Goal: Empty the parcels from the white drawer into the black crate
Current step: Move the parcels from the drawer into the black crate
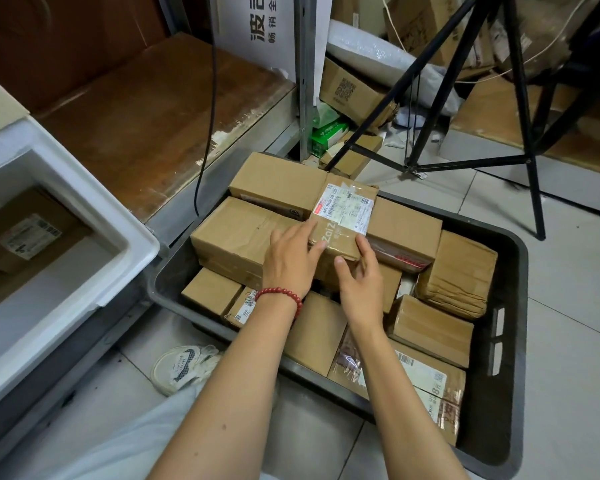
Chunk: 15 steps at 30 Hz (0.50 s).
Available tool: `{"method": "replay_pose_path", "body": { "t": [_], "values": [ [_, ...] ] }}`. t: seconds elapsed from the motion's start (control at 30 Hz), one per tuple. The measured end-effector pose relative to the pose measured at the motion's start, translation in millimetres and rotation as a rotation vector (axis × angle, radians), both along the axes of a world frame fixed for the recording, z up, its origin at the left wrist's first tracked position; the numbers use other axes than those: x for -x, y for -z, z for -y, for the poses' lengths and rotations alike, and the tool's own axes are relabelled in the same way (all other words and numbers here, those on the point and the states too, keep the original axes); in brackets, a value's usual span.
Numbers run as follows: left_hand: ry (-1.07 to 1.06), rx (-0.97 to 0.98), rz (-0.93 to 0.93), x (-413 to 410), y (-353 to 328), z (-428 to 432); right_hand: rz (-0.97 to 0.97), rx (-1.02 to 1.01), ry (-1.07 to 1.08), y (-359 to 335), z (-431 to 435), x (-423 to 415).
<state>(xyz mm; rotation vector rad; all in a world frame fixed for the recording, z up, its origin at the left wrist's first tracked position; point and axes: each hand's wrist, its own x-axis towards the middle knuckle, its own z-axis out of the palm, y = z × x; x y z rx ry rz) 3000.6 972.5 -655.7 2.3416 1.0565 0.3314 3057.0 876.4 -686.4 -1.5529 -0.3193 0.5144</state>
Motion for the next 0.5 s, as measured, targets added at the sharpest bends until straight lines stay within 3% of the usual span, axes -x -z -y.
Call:
{"method": "replay_pose_path", "body": {
  "t": [0.1,0.27,0.5],
  "values": [
    [0.002,-0.263,-0.227,-8.8,-4.7,-4.1,-0.007,0.024,-0.030,-6.1,-11.1,-5.5],
    [0.037,-0.269,-0.450,-10.4,-4.7,-12.2,0.271,0.395,-0.144,-12.8,-18.9,-16.1],
    [0.035,-0.207,-0.439,0.6,-15.3,-6.2,0.520,0.724,-0.329,-34.0,-8.5,-38.0]
  ]
}}
